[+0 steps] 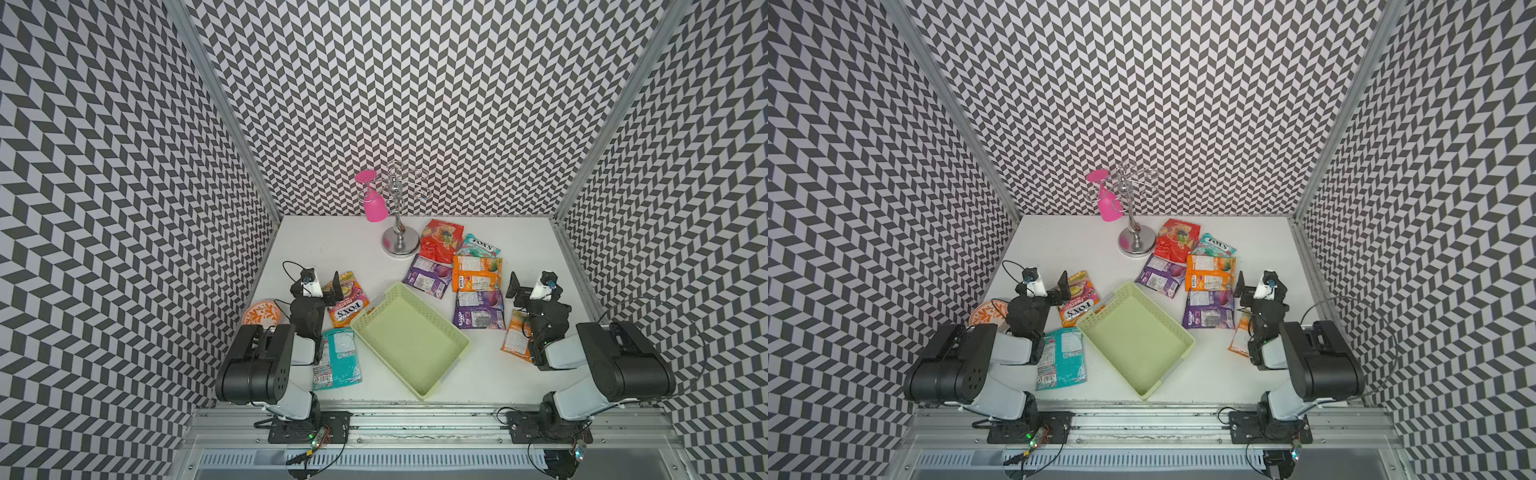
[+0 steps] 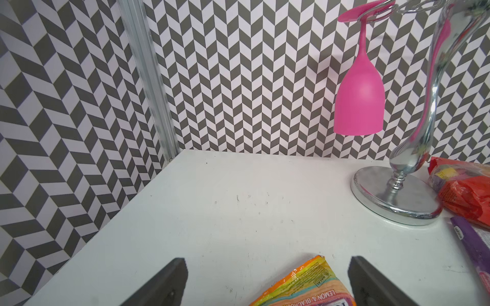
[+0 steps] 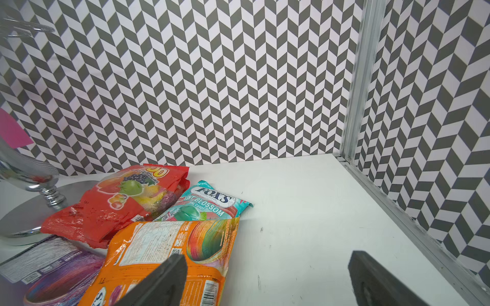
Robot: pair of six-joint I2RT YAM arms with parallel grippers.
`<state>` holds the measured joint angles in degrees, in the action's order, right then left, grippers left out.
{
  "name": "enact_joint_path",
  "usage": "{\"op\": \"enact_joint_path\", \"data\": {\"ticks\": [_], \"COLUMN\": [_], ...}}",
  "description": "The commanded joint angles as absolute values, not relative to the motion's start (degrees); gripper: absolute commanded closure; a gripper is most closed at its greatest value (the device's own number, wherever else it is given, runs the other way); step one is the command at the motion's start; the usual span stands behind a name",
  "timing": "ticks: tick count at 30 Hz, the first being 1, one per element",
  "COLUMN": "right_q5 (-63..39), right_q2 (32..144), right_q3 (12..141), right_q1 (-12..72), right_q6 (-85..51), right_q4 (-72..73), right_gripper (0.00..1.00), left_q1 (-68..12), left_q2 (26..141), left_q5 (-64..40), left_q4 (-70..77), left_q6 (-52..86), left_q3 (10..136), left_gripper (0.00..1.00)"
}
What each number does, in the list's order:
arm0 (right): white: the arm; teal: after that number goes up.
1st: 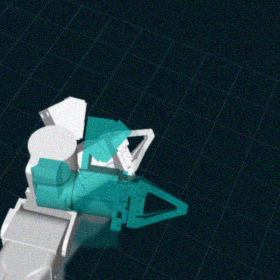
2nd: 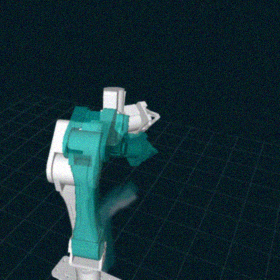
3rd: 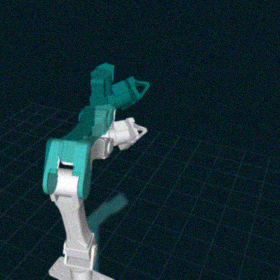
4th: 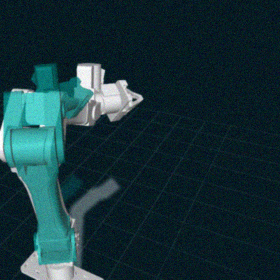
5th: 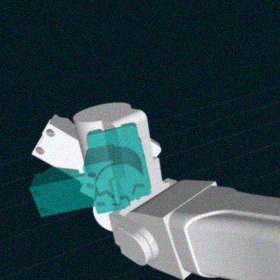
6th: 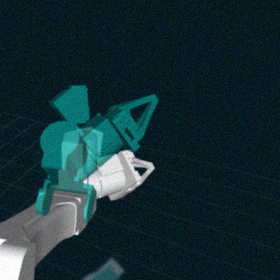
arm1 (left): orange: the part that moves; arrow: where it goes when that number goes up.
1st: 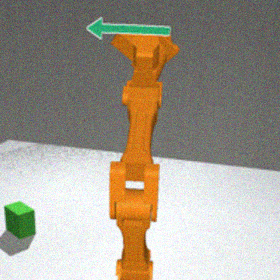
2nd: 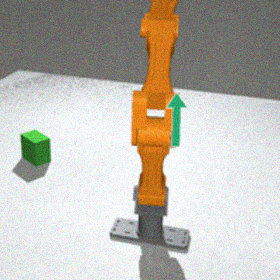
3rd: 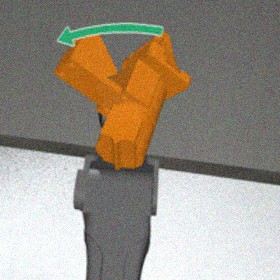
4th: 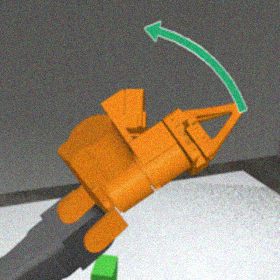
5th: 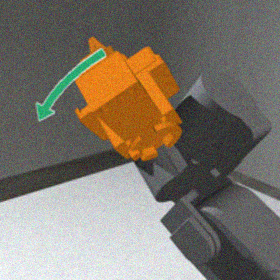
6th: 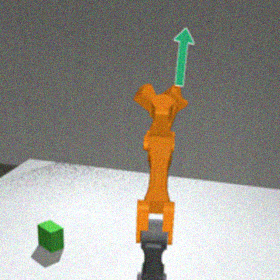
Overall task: Put the candies in the basket
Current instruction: Adjust the candie at the center of the board.
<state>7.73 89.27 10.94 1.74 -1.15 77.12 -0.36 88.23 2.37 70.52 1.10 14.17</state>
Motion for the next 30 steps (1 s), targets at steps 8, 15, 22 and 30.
{"op": "enact_joint_path", "data": {"ticks": [8, 15, 22, 30], "right_q5": [8.4, 6.3, -1.1, 5.8], "right_q2": [89.4, 89.2, 88.6, 74.5], "right_q3": [11.3, 10.8, 12.2, 19.0], "right_q1": [1.8, 0.8, 0.6, 1.4], "right_q6": [-1.7, -2.1, 0.3, -4.0], "right_q4": [78.8, 79.7, 75.5, 54.4], "right_gripper": [0.01, 0.01, 0.01, 0.01], "left_q1": [-1.2, -1.2, -1.2, -1.0], "left_q2": [88.6, 88.6, 88.5, 78.3], "left_q5": [3.9, 3.8, 3.7, 0.9], "left_q4": [69.9, 69.8, 69.9, 39.9], "left_q6": [0.4, 0.4, 0.2, -0.7], "left_q3": [15.2, 15.3, 15.4, 28.2], "left_gripper": [0.01, 0.01, 0.01, 0.01]}}
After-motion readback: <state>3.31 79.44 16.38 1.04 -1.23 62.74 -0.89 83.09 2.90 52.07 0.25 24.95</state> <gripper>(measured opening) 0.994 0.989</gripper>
